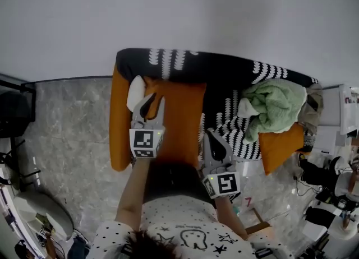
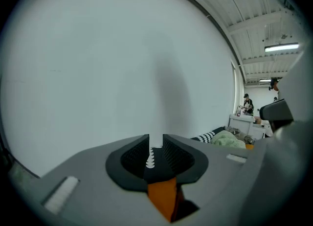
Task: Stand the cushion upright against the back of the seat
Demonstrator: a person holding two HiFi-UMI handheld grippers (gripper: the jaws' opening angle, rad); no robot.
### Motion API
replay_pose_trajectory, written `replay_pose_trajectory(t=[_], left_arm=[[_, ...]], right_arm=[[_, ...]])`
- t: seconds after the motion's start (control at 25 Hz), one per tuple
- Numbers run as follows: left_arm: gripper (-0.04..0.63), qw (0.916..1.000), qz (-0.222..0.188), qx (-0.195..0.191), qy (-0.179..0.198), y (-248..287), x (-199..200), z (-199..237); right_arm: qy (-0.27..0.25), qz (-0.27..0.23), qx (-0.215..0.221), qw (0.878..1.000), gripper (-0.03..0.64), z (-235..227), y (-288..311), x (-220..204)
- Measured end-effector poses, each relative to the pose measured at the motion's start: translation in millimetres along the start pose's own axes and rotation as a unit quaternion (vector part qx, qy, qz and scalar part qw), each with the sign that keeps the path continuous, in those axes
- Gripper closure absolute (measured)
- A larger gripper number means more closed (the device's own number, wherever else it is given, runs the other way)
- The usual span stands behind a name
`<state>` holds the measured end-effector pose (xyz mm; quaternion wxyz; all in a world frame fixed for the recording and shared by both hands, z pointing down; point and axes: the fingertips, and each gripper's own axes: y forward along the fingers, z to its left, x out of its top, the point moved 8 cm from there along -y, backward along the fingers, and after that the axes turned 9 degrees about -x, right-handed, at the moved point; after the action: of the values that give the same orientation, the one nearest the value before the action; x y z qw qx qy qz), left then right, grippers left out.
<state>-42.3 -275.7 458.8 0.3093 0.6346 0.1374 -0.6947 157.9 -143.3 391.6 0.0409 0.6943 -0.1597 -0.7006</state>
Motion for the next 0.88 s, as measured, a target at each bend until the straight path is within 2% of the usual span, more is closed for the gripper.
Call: replay_pose_trajectory(t=[0.12, 0.36, 0.48, 0.64, 0.88], left_arm=[[0.502, 0.9999, -0.002, 0.004, -0.016, 23.0, -18.7, 10.3], [0.469, 0.9998, 0.006, 0.016, -0.007, 45.2, -55.7, 31.0], [0.453, 0.9994, 0.011, 0.03, -0.015, 51.5, -73.8, 44.9], [0.433, 0.998, 0.032, 0.044, -0.034, 63.7, -109.7, 66.8], [0.413, 0.9958, 0.064, 0.042, -0.051, 94.5, -156.4, 84.7]], right_arm=[[-0.003, 0.001, -0.003, 1.0, 0.618, -10.9, 8.7, -8.8], [0.011, 0.001, -0.021, 1.0, 0.618, -22.5, 29.5, -32.1], [0.014, 0.005, -0.024, 1.0, 0.618, -21.6, 35.0, -42.8], [0.022, 0.019, -0.019, 0.999, 0.618, -11.8, 34.1, -59.9], [0.028, 0.059, -0.003, 0.998, 0.618, -1.8, 35.9, -90.2]])
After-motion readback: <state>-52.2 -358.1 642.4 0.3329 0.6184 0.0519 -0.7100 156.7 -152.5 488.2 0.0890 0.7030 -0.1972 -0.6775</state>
